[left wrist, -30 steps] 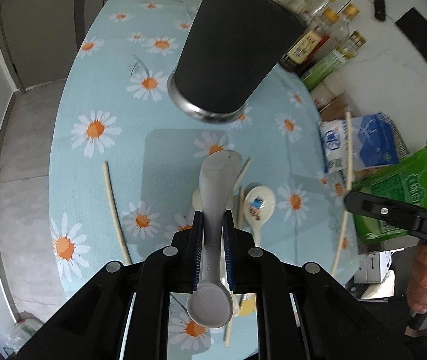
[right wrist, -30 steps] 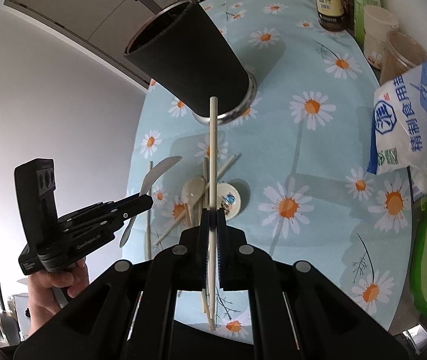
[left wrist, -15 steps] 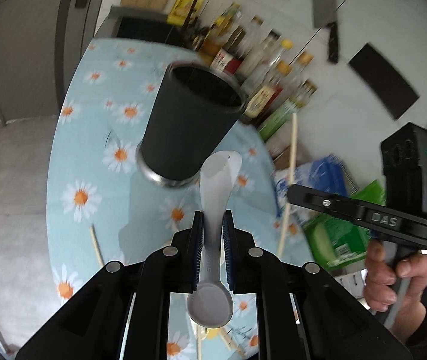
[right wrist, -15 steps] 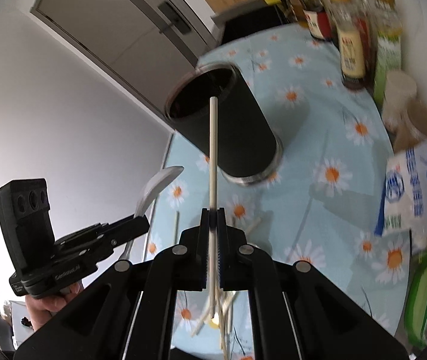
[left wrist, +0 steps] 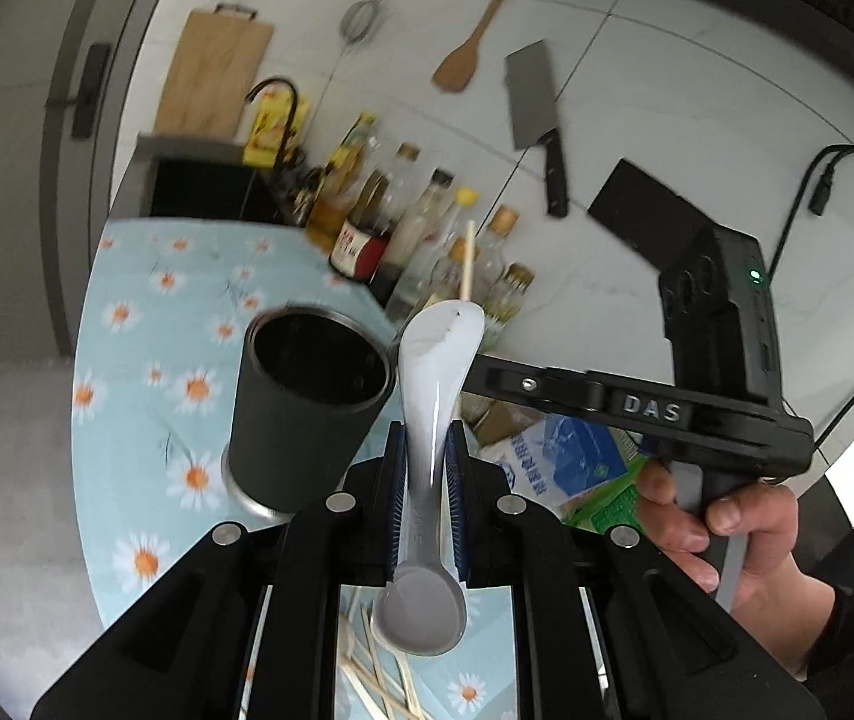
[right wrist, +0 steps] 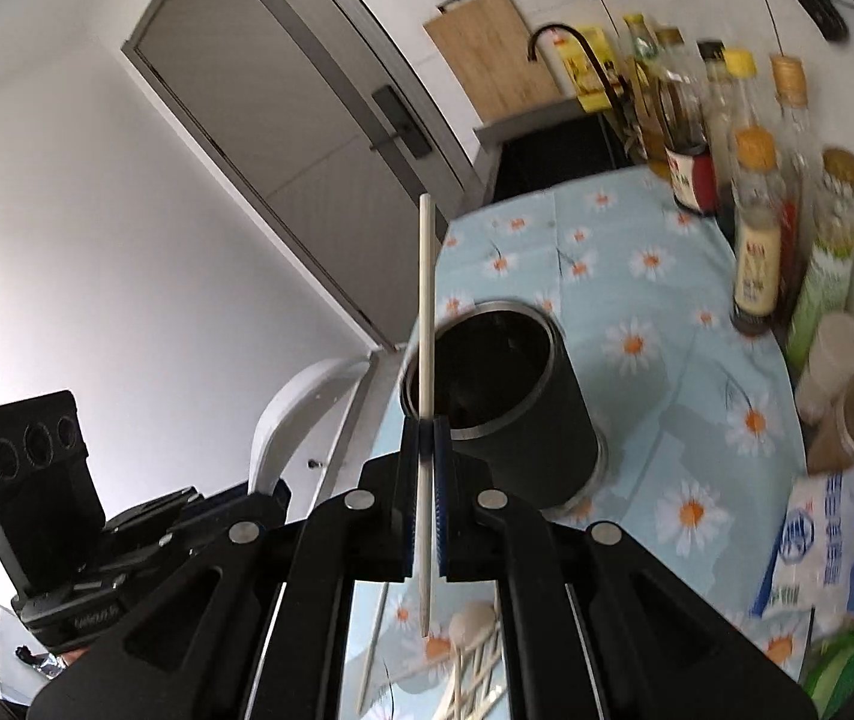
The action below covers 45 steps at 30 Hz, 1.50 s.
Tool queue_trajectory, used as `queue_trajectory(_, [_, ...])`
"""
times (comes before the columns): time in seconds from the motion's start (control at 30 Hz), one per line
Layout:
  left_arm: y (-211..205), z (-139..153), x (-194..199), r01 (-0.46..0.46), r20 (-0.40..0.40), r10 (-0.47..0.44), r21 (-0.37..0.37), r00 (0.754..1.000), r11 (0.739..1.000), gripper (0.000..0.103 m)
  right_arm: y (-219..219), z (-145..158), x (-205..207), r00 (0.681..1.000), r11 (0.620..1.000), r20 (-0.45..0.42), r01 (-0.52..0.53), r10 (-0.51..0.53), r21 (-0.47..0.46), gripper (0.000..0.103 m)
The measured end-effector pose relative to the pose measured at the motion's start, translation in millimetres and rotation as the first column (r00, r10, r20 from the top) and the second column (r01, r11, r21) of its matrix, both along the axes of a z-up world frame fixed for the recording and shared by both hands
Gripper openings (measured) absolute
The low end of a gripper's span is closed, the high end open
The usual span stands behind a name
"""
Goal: Organize utensils
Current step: 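Lift and carry the spoon and chopstick with both grippers over the black holder, then open the right gripper to drop the chopstick while the left releases the spoon into the holder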
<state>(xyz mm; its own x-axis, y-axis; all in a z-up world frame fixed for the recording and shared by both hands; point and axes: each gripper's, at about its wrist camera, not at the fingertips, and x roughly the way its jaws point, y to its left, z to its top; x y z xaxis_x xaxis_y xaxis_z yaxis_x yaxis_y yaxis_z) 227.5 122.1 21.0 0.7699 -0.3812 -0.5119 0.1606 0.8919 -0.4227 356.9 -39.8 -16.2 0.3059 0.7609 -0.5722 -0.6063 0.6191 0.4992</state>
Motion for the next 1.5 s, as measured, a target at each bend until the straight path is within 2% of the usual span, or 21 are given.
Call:
queue_trajectory(0.13, [3.9,5.7,11.8,0.013,0.027,-0.013,0.002,1.0,1.0,0.012,7.3,12.5,11.0,1.0,1.0,0.022,0.002,-0.002,0.02,0.006])
queue_trajectory(0.27, [5.9,10.3,24.4,0.007,0.08,-0.01,0.044,0.997,0.999,0.012,18.3,26.9,19.6,0.998,1.0,0.058,-0.006,0.005,0.018,0.006])
queue_trajectory(0.6, [12.8,12.2,63.8,0.01,0.192,-0.031,0.11,0.981,0.994,0.012,40.5,57.3,51.9,0.981,1.0,0.193,-0.008,0.005,0.011,0.006])
queue_trajectory(0.7, [11.3,9.3,75.6,0.026,0.207,-0.053,0.13,0.977,0.991,0.012,44.4,59.7,62.5,0.977,0.999,0.211,-0.03,0.022,0.035,0.006])
queue_trajectory(0.97, [13.4,-7.9,91.6,0.022,0.248,-0.069,0.187,0.966,0.982,0.012,53.0,53.9,76.3,0.968,0.999,0.25,-0.045,0.038,0.023,0.006])
queue_trajectory(1.13, [12.7,-23.4,95.4,0.022,0.258,-0.086,0.241,0.962,0.97,0.011,56.4,44.5,77.7,0.96,0.999,0.276,-0.052,0.048,0.007,0.006])
queue_trajectory(1.5, [12.2,-48.3,99.8,0.041,0.168,-0.092,0.287,0.982,0.957,0.011,54.6,13.9,76.2,0.971,0.999,0.237,-0.042,0.045,-0.017,0.006])
